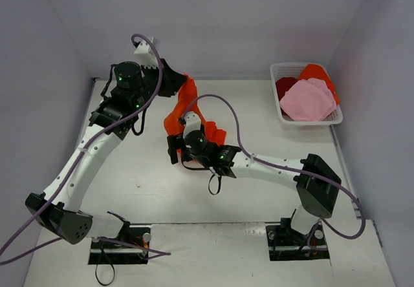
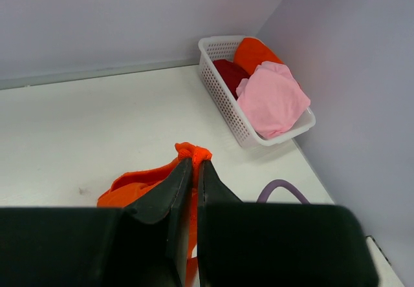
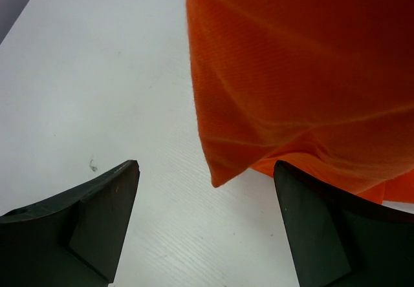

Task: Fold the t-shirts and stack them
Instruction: Flatten the tshirt out

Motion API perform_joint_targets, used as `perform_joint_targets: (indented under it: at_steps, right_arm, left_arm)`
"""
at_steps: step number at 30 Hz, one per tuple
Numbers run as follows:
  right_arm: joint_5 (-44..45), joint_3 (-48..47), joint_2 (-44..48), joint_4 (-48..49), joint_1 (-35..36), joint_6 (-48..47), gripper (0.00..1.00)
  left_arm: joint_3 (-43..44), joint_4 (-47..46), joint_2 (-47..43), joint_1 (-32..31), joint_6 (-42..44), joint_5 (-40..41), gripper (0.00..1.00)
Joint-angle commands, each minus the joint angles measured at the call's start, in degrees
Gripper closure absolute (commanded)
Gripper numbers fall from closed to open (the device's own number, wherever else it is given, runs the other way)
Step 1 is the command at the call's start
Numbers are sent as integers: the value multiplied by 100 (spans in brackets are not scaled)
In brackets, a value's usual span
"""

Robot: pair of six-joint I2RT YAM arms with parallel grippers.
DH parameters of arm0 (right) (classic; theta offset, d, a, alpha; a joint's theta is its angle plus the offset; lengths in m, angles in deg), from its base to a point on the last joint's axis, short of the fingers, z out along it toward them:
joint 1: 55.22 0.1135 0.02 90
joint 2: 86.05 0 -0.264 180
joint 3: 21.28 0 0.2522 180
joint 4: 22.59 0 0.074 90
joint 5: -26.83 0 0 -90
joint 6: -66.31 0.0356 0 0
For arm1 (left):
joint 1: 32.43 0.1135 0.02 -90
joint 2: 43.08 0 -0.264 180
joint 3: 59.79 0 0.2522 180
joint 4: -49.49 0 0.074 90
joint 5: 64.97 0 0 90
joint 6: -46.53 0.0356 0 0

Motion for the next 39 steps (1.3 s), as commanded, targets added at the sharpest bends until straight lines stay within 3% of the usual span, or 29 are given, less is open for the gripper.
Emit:
perform_joint_targets:
  at_steps: [1, 15, 26, 39]
  right_arm:
    - [254, -55, -73, 536, 62, -34, 19]
    - [430, -29, -345, 668, 185, 45, 21]
    - [509, -99, -460, 659, 194, 80, 38]
    - [658, -152, -618, 747, 202, -148, 39]
  left_arm:
    - [325, -500, -93, 31, 67, 26, 100]
    - [307, -482, -92, 31, 111, 35, 100]
    - [237, -491, -119, 31, 111, 53, 100]
    - [202, -473, -172, 31, 137, 70, 100]
